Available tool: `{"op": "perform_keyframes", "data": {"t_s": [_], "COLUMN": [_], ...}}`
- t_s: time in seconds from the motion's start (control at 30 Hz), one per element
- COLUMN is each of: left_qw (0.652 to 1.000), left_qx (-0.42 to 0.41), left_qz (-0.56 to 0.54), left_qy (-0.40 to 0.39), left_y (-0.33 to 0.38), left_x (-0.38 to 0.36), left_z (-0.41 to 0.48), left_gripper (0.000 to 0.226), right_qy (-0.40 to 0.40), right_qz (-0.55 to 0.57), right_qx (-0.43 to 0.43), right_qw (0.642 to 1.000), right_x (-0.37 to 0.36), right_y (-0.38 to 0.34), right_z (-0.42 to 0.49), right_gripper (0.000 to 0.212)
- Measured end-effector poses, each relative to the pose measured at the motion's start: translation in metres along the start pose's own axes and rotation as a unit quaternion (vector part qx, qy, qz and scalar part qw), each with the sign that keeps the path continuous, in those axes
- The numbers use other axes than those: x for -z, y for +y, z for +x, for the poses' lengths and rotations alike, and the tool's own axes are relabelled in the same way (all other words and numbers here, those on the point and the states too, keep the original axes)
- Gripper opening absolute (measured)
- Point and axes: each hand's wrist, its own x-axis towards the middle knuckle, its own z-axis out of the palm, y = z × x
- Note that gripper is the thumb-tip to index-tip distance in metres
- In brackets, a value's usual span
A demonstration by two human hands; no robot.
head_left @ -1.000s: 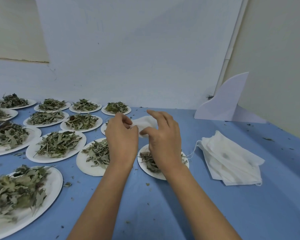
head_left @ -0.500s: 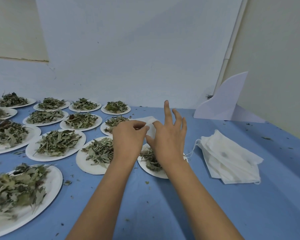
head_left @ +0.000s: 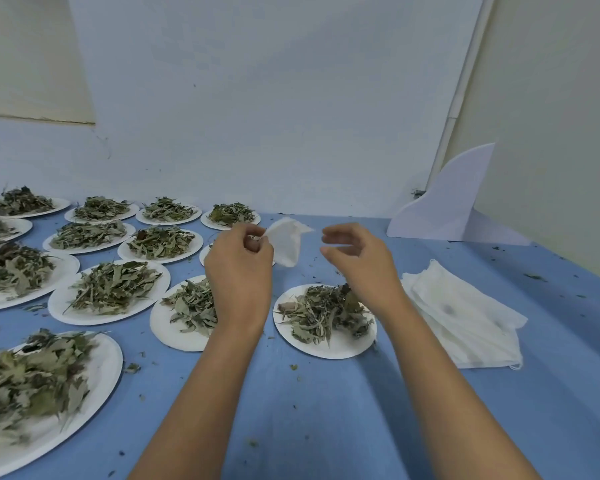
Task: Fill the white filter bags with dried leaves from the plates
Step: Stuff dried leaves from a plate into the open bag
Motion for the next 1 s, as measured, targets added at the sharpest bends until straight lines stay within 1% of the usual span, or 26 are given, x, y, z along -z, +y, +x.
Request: {"op": "perform_keyframes", "data": {"t_s": [0.03, 0.1, 0.13, 0.2, 0.23, 0.3, 0.37, 0.53, 0.67, 0.8, 0.93, 1.0], "left_qw": [1.0, 0.999, 0.999, 0.999, 0.999, 0.999, 0.999, 0.999, 0.998, 0.997, 0.997, 0.998], "left_qx": [0.008, 0.02, 0.025, 0.031, 0.033, 0.03, 0.026, 0.027, 0.037, 0.044, 0.04, 0.039], "left_qz": [-0.012, -0.023, -0.025, -0.028, -0.03, -0.033, -0.035, -0.038, -0.048, -0.055, -0.057, -0.053], "left_qy": [0.006, 0.01, 0.01, 0.007, 0.003, -0.007, -0.014, -0.013, -0.009, -0.014, -0.015, -0.017], "left_y": [0.0, 0.0, -0.001, -0.002, -0.003, -0.005, -0.006, -0.007, -0.007, -0.006, -0.006, -0.007], "left_x": [-0.001, -0.002, -0.004, -0.005, -0.006, -0.007, -0.008, -0.007, -0.006, -0.006, -0.007, -0.007], "left_z": [0.001, 0.004, 0.005, 0.006, 0.006, 0.005, 0.005, 0.003, 0.001, 0.001, 0.0, 0.0], "left_gripper": [0.011, 0.011, 0.011, 0.011, 0.011, 0.009, 0.008, 0.007, 0.009, 0.01, 0.008, 0.008], "right_qy": [-0.041, -0.149, -0.202, -0.287, -0.314, -0.338, -0.33, -0.236, -0.236, -0.224, -0.209, -0.201], "right_qz": [-0.074, -0.198, -0.239, -0.287, -0.312, -0.369, -0.396, -0.417, -0.42, -0.427, -0.389, -0.386], "right_qx": [-0.009, -0.026, -0.038, -0.07, -0.084, -0.09, -0.081, -0.036, -0.037, 0.003, 0.028, 0.031], "right_qw": [0.996, 0.968, 0.949, 0.911, 0.893, 0.861, 0.853, 0.877, 0.875, 0.876, 0.897, 0.9], "right_x": [0.005, 0.01, 0.01, 0.008, 0.007, 0.007, 0.005, -0.013, -0.023, -0.027, -0.03, -0.032], "right_y": [0.005, 0.014, 0.018, 0.023, 0.025, 0.029, 0.032, 0.038, 0.045, 0.053, 0.058, 0.06], "right_z": [0.001, -0.001, -0.003, -0.005, -0.005, -0.005, -0.006, -0.014, -0.021, -0.025, -0.024, -0.023], "right_gripper": [0.024, 0.048, 0.058, 0.071, 0.074, 0.078, 0.078, 0.078, 0.076, 0.061, 0.043, 0.037]}}
